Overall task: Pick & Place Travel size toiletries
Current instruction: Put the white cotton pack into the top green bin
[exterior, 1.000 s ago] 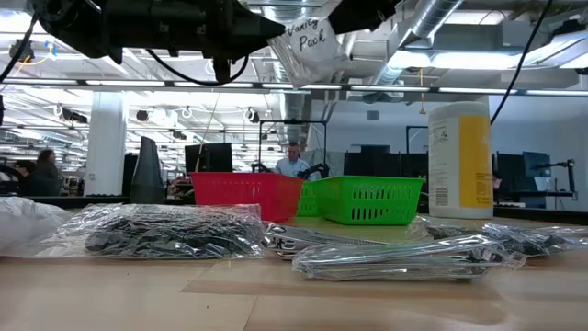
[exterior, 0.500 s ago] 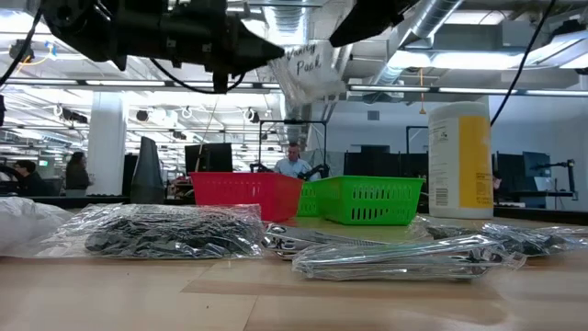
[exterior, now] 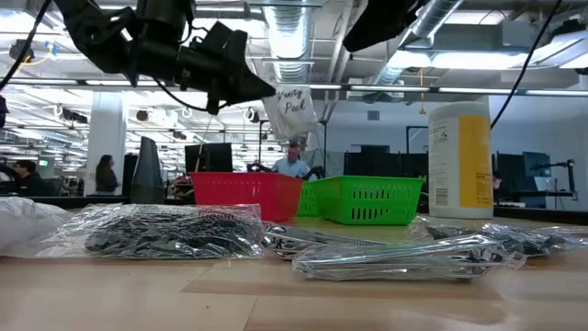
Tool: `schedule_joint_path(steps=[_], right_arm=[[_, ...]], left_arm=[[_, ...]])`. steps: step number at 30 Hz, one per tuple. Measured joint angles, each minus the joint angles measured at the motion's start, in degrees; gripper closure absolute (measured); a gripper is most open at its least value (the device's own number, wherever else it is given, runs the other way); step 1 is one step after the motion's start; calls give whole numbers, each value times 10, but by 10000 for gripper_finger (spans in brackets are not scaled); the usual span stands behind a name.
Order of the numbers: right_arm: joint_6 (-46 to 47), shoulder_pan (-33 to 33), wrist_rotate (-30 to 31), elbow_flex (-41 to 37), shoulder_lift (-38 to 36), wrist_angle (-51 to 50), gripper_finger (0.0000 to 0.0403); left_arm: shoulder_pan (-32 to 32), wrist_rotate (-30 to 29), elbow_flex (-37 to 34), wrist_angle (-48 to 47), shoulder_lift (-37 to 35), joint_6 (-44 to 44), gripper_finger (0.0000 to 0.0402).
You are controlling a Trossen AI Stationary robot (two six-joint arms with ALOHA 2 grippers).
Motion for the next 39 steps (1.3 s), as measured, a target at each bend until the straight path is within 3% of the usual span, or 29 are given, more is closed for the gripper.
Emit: schedule_joint_path(steps=[5,9,17,20,39], right_arm=[[0,0,0,0,0,6,208],[0,0,0,0,0,6,214],[0,1,-1,0,0,3,224],[0,0,-1,0,0,2,225],[0,0,-1,0,0,2,227]], left_arm=[[25,0,2,-4,16,-14,402],[33,-2,22,-1,68,-30,402],[45,-57,52,-3,144,-58,401],[45,-95,53,-20,145,-70,401],[22,-131,53,-72,144,-115,401]])
